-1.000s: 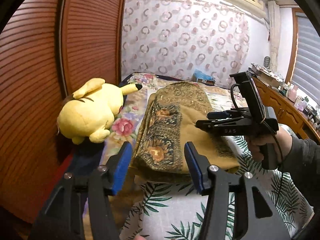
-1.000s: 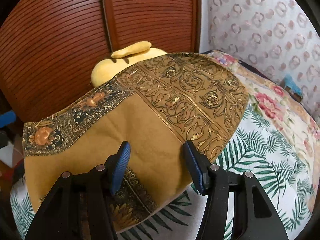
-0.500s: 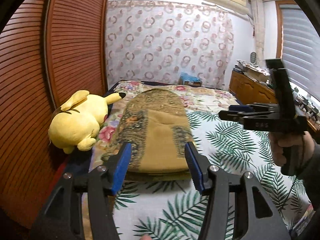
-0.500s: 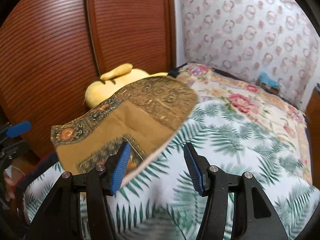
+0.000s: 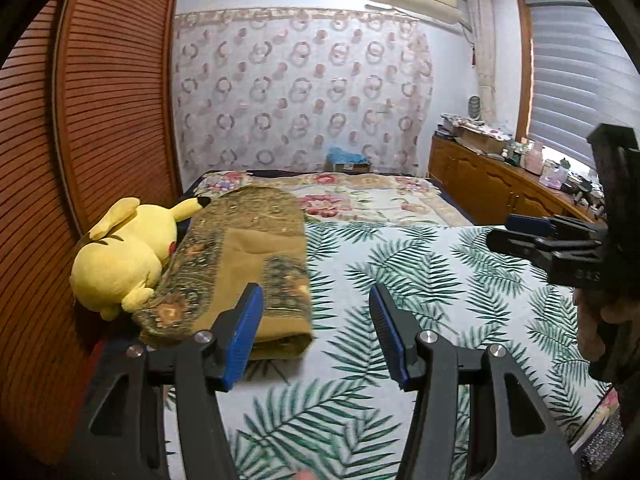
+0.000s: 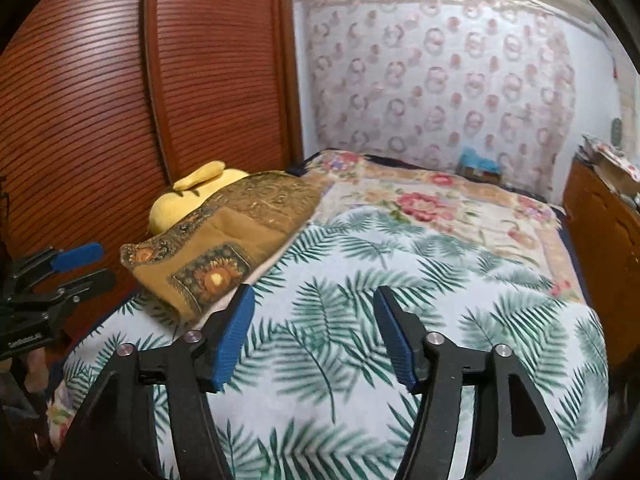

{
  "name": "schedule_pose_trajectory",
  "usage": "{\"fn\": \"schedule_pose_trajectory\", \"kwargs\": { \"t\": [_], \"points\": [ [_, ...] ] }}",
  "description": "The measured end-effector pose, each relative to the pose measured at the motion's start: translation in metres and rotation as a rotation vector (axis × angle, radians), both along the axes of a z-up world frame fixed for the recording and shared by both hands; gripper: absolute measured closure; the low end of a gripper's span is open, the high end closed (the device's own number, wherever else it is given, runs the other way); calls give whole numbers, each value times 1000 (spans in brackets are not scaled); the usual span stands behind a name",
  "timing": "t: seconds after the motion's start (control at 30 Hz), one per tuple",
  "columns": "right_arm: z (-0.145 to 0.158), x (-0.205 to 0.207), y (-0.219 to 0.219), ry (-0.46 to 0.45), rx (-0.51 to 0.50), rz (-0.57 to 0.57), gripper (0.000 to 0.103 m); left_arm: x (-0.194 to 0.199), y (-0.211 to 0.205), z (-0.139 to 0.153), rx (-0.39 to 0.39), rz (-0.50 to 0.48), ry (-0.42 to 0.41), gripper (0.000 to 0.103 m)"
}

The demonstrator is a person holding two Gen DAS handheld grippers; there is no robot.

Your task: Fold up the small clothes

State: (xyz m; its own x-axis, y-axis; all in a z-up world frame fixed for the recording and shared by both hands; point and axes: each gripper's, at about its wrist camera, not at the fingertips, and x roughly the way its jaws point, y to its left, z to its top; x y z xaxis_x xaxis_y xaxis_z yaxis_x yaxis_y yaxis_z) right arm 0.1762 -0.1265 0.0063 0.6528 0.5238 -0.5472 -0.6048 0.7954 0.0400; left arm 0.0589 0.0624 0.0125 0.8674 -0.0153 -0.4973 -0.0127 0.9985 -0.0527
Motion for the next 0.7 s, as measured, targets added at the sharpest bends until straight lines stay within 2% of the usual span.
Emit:
{"fn": "schedule_pose_trajectory", "kwargs": {
  "t": [0.3,0.7],
  "points": [
    [11,-37,-60,-38,34,-144,18,1,-39,20,12,-60,-20,49],
    [42,-71,-109,-126,107,-258,17,3,-73,56,31,-72,-79,49]
  ]
}}
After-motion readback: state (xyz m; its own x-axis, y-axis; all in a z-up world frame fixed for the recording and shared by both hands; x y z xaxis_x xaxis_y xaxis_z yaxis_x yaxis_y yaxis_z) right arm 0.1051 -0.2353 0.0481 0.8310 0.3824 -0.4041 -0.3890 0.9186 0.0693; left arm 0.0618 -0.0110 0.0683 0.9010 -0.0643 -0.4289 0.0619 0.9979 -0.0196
